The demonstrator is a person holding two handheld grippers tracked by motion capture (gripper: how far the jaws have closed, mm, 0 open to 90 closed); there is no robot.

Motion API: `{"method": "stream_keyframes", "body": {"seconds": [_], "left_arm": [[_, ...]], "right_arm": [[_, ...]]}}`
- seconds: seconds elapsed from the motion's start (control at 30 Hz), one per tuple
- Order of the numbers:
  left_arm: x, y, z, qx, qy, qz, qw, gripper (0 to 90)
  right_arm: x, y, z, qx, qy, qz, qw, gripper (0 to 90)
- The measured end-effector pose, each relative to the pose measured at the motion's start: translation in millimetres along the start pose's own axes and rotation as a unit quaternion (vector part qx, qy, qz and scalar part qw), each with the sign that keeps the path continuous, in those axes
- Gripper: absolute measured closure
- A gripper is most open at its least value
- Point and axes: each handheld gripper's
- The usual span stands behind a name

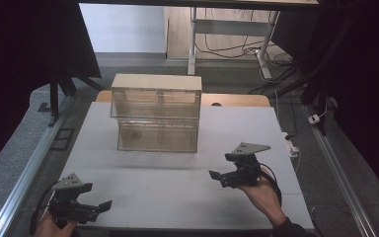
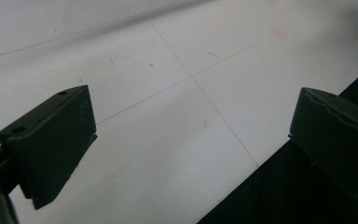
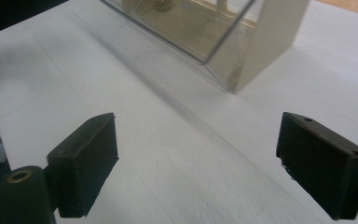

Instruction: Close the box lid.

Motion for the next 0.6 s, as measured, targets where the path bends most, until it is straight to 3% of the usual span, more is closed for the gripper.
{"method": "stream_keyframes", "body": {"seconds": [0.6], "left_arm": [[0.1, 0.4, -0.1, -0.001, 0.000, 0.000, 1.0000, 0.3]], "right_arm": [[-8.2, 43.7, -53.4, -0.019, -0.040, -0.048, 0.9979, 0.4]]}}
Point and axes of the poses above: each handheld gripper's, and its own axes: y roughly backward along the jaws, z roughly out of its top, x roughly to its left, and after that the axes turned 13 degrees about x, right-handed
